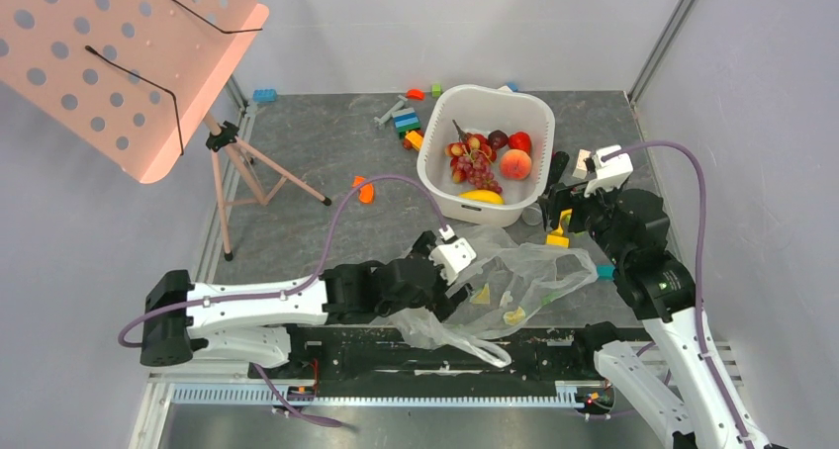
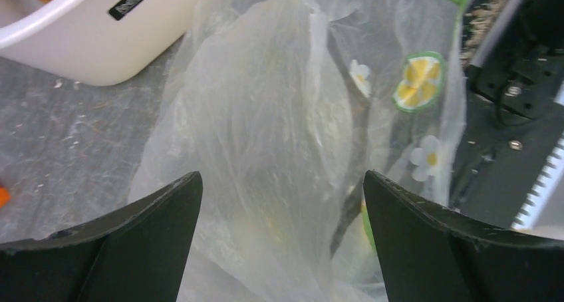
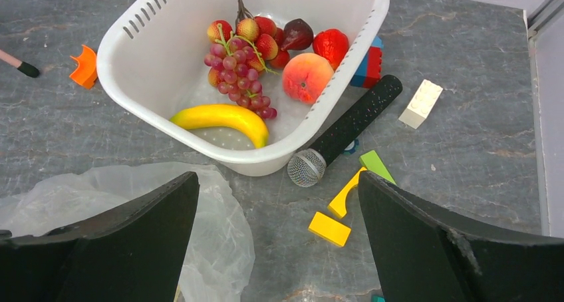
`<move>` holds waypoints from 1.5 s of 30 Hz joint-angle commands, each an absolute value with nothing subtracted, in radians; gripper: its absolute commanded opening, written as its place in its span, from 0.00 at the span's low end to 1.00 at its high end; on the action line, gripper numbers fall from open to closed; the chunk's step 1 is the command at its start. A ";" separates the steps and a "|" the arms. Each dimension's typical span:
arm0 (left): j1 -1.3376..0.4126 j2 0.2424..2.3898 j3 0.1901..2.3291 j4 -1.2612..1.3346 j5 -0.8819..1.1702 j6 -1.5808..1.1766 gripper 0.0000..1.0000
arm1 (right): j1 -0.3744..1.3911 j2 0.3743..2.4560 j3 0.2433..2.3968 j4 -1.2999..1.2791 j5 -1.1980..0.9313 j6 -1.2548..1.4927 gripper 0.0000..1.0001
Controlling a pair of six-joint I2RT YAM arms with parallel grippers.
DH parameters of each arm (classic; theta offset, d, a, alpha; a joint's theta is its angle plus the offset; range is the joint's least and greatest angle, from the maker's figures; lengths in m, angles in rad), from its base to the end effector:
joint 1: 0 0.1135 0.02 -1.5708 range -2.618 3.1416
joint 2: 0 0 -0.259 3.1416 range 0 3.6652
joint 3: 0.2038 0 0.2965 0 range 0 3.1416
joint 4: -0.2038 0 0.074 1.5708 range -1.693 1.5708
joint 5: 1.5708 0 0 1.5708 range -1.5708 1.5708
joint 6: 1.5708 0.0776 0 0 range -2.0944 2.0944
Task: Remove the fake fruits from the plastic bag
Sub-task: Move the plastic bag to the center of the board.
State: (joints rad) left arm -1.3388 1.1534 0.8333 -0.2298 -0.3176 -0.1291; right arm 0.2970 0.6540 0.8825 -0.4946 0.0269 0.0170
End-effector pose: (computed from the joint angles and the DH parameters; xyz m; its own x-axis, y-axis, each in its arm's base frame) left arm 0.1007 -0.3209 0.2387 -0.2303 0.4429 -0.8665 0.8407 0.5390 0.0521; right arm 0.2204 0.0653 0.3554 -0.2560 -0.0606 -0.9648 -0.2634 0.9646 0.0093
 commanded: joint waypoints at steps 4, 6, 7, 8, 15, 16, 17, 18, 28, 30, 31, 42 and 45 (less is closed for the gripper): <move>-1.346 1.133 0.889 -0.241 -0.539 -0.073 0.62 | 0.298 0.638 0.918 -0.514 0.063 0.009 0.93; -1.344 1.093 0.884 -0.243 -0.560 -0.055 0.40 | 0.298 0.636 0.917 -0.514 0.067 0.008 0.92; -1.345 1.075 0.885 -0.249 -0.572 -0.044 0.33 | 0.297 0.635 0.916 -0.515 0.068 0.009 0.92; -1.344 1.063 0.890 -0.262 -0.578 -0.032 0.25 | 0.298 0.634 0.916 -0.515 0.069 0.009 0.93; -1.336 0.985 1.014 -0.366 -0.528 0.078 0.03 | 0.298 0.619 0.899 -0.504 0.064 0.008 0.93; -1.335 0.972 1.043 -0.376 -0.513 0.100 0.02 | 0.298 0.615 0.897 -0.502 0.067 0.009 0.93; -1.333 0.957 1.071 -0.380 -0.499 0.119 0.02 | 0.297 0.611 0.896 -0.500 0.070 0.008 0.93; -1.331 0.947 1.093 -0.380 -0.487 0.142 0.02 | 0.298 0.607 0.893 -0.499 0.075 0.008 0.93; -1.289 0.818 1.134 -0.296 -0.508 0.318 0.02 | 0.297 0.583 0.893 -0.499 0.102 -0.019 0.93; -1.263 0.805 1.126 -0.306 -0.501 0.308 0.02 | 0.297 0.585 0.891 -0.499 0.097 -0.018 0.93; -1.251 0.798 1.120 -0.310 -0.494 0.299 0.02 | 0.297 0.586 0.890 -0.499 0.095 -0.018 0.93; -0.848 0.954 1.156 -0.610 -0.251 0.044 0.56 | 0.298 0.594 0.870 -0.489 0.074 -0.011 0.94; -0.802 0.969 1.129 -0.613 -0.242 0.010 0.89 | 0.298 0.593 0.867 -0.494 0.075 -0.015 0.94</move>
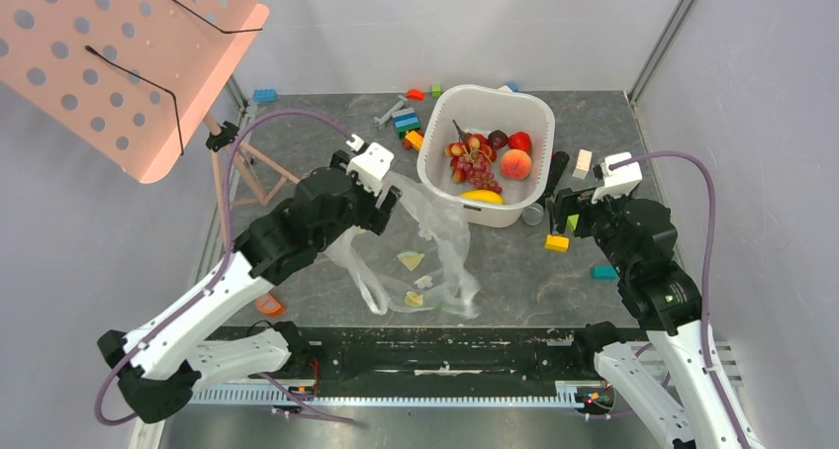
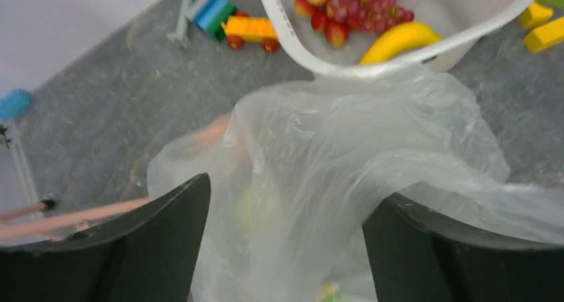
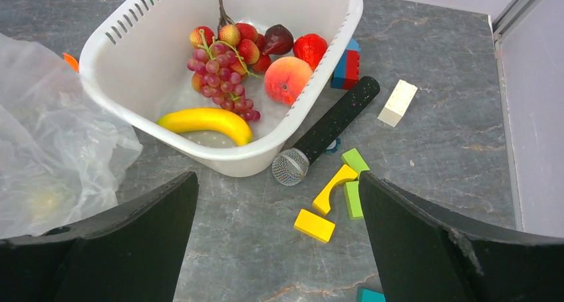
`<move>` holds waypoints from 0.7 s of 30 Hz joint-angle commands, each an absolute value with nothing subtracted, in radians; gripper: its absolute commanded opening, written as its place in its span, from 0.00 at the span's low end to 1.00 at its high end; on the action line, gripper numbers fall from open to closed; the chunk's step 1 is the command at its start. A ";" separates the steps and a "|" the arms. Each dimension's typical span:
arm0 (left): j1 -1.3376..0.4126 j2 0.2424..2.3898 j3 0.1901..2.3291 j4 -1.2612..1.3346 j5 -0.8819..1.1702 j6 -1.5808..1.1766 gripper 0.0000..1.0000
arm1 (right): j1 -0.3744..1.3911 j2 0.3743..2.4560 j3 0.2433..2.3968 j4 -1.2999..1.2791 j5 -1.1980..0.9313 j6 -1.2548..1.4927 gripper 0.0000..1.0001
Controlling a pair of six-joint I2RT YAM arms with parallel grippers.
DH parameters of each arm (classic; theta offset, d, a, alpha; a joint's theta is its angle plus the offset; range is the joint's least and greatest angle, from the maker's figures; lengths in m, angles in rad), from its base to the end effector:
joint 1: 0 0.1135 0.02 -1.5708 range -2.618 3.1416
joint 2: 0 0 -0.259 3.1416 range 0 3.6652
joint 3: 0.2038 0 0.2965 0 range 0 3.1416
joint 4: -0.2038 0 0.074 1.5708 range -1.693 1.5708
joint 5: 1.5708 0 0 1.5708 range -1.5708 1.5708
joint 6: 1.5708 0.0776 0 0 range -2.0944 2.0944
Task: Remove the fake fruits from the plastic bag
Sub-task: Move the plastic bag to the center of the board.
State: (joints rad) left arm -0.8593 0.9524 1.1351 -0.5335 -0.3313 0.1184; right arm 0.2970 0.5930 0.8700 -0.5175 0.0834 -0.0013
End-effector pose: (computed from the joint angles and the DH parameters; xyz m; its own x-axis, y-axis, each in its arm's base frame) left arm 0.2038 -0.1978 0.3857 -0.1618 0.3587 -0.9193 0.5396 0.8121 0.2219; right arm 0.2076 0.0568 0.3593 -0.2275 -0.0710 -0.9712 -0.2146 0.9765 -0.0211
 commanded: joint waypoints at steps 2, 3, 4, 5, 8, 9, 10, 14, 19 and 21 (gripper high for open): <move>-0.793 0.962 1.119 -0.608 -0.230 -0.004 1.00 | 0.298 0.592 0.864 -0.495 0.079 -0.019 0.93; -0.790 0.956 1.117 -0.606 -0.221 -0.022 1.00 | 0.298 0.593 0.861 -0.497 0.080 -0.018 0.94; -0.789 0.950 1.117 -0.606 -0.210 -0.026 1.00 | 0.298 0.592 0.859 -0.497 0.080 -0.019 0.94; -0.787 0.942 1.120 -0.606 -0.189 -0.027 1.00 | 0.298 0.594 0.856 -0.497 0.078 -0.019 0.94; -0.781 0.911 1.127 -0.608 -0.108 -0.013 1.00 | 0.298 0.594 0.847 -0.493 0.074 -0.018 0.94; -0.781 0.901 1.132 -0.611 -0.035 -0.003 1.00 | 0.298 0.595 0.843 -0.492 0.072 -0.017 0.94; -0.781 0.887 1.137 -0.615 0.025 -0.001 1.00 | 0.298 0.595 0.841 -0.489 0.070 -0.017 0.94; -0.781 0.843 1.163 -0.644 0.313 0.064 1.00 | 0.298 0.596 0.833 -0.485 0.064 -0.017 0.94; -0.781 0.869 1.229 -0.732 0.453 0.073 1.00 | 0.297 0.594 0.825 -0.480 0.056 -0.012 0.94; -0.781 0.869 1.205 -0.696 0.394 0.046 1.00 | 0.298 0.592 0.820 -0.473 0.053 -0.005 0.94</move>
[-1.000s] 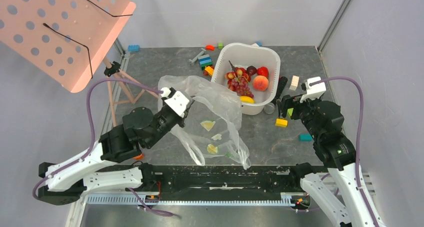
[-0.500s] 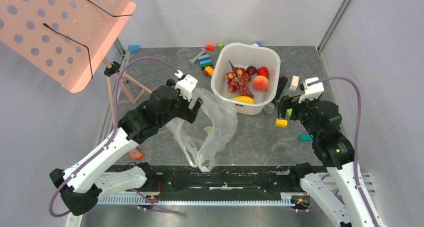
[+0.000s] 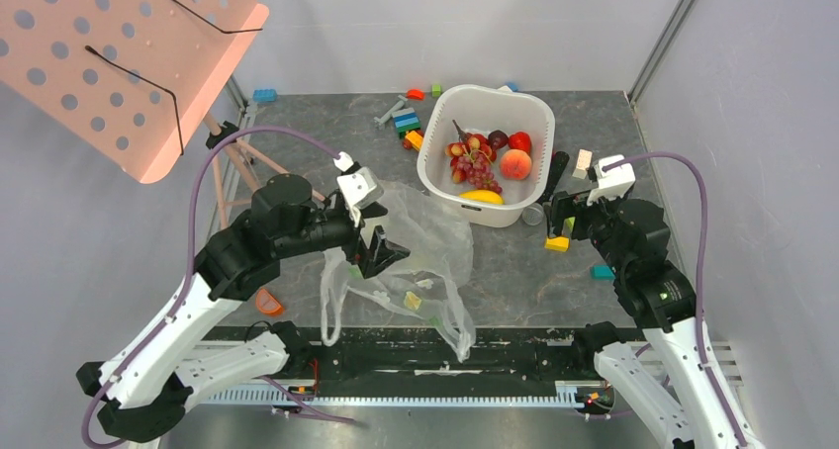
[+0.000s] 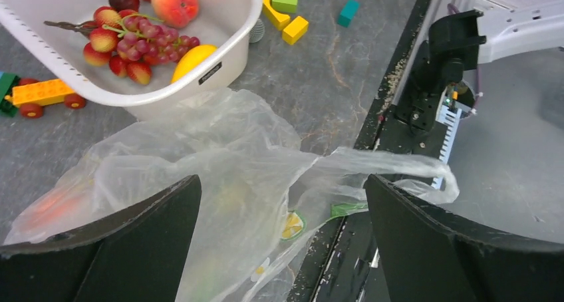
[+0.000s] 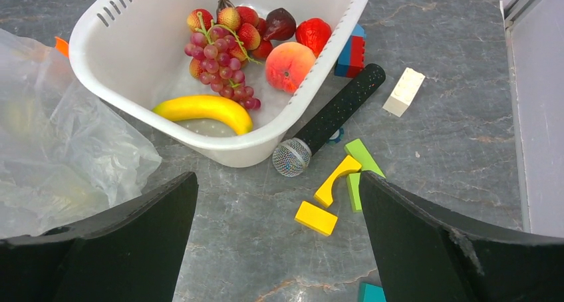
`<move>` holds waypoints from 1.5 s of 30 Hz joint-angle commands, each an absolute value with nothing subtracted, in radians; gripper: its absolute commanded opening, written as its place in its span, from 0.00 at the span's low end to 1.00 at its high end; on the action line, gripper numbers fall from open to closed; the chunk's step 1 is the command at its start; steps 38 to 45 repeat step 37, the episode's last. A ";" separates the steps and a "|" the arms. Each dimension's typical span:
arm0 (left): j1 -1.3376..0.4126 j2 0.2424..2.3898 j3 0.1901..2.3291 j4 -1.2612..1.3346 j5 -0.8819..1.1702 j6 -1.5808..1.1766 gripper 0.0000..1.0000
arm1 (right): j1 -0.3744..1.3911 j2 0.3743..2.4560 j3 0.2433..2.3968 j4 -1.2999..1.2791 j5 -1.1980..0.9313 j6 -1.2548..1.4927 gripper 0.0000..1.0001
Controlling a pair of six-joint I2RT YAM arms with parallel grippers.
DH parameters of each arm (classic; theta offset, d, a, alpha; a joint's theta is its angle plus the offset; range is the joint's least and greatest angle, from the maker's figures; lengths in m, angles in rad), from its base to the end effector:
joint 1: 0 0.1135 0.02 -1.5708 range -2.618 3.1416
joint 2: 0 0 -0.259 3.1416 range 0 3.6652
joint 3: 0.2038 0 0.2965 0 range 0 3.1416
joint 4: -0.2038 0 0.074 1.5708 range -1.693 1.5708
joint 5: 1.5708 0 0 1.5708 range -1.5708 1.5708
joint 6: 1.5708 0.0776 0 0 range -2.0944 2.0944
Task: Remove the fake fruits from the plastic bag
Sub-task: Move the plastic bag to the center of the board, then reset both arms
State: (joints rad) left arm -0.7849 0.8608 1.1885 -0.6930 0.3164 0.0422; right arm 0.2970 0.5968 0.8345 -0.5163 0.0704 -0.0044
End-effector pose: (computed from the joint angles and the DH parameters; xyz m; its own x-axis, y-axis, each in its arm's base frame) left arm 0.1561 -0.1901 0.4074 -0.2155 0.2720 -0.9379 0.8872 0.4559 -0.0716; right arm 0.2114 0.0590 0.3441 -0.2620 -0.0848 -0.9613 -0.2284 0.9733 -0.0236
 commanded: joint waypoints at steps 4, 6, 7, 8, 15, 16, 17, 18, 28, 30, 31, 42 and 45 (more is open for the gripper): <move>-0.780 0.876 1.131 -0.605 0.151 -0.068 1.00 | 0.298 0.589 0.796 -0.465 0.050 -0.002 0.94; -0.779 0.865 1.066 -0.533 0.011 -0.124 1.00 | 0.297 0.589 0.778 -0.462 0.065 -0.001 0.94; -0.779 0.852 1.038 -0.508 -0.073 -0.153 1.00 | 0.298 0.585 0.769 -0.463 0.071 -0.002 0.94; -0.778 0.833 1.010 -0.488 -0.141 -0.181 1.00 | 0.298 0.582 0.758 -0.463 0.075 0.021 0.95; -0.779 0.630 0.854 -0.412 -0.287 -0.250 1.00 | 0.298 0.516 0.669 -0.431 0.078 0.024 0.98; -0.779 0.611 0.841 -0.420 -0.306 -0.243 1.00 | 0.298 0.509 0.661 -0.431 0.079 0.026 0.98; -0.779 0.595 0.829 -0.436 -0.319 -0.238 1.00 | 0.298 0.502 0.653 -0.430 0.081 0.027 0.98; -0.779 0.586 0.820 -0.449 -0.335 -0.236 1.00 | 0.297 0.495 0.647 -0.431 0.084 0.028 0.98; -0.779 0.638 0.802 -0.605 -0.459 -0.261 1.00 | 0.298 0.402 0.581 -0.419 0.151 -0.028 0.98; -0.779 0.619 0.782 -0.606 -0.478 -0.246 1.00 | 0.298 0.382 0.571 -0.411 0.160 -0.028 0.98; -0.779 0.608 0.772 -0.606 -0.483 -0.241 1.00 | 0.298 0.375 0.568 -0.409 0.160 -0.028 0.98; -0.779 0.603 0.778 -0.615 -0.486 -0.247 1.00 | 0.298 0.356 0.553 -0.400 0.161 -0.017 0.98; -0.779 0.603 0.778 -0.615 -0.486 -0.247 1.00 | 0.298 0.356 0.553 -0.400 0.161 -0.017 0.98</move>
